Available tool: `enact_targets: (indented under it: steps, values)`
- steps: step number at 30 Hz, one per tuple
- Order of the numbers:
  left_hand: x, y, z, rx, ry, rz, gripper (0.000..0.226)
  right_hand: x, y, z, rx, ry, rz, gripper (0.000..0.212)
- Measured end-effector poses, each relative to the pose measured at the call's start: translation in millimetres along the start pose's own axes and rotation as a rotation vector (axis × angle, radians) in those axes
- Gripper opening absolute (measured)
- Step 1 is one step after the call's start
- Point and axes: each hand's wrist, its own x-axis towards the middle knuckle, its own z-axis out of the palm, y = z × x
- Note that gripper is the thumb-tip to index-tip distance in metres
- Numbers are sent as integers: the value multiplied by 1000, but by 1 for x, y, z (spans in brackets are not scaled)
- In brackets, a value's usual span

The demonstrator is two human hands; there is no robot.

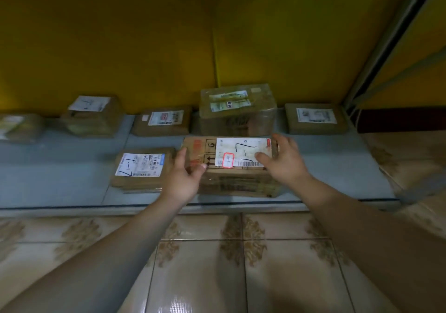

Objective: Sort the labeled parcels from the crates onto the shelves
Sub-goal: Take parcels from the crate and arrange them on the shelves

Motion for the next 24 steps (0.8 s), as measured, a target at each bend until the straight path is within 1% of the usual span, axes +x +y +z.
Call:
enact_targets:
  steps: [4,6,8,10,11,13,15,16,24]
  values:
    - [23,-18,9,33,77,37,68,19,15,18,108,127,-73,61]
    - [31,-21,8,62,88,41,71,25,19,20,168,173,-89,57]
    - [36,-19,5,178,136,111,71,27,23,23,221,195,-95,55]
    - [40,-9,3,356,171,246,70,23,28,28,256,207,-94,59]
    - [40,-1,3,444,146,296,71,22,30,30,267,210,-92,60]
    - [45,9,5,622,41,348,76,21,30,31,278,218,-94,60]
    - [50,11,10,769,-48,358,78,24,30,31,296,223,-97,57]
    - [53,10,13,809,-62,362,78,25,30,31,308,229,-99,56]
    - [58,10,17,877,-28,410,77,30,32,32,295,251,-105,54]
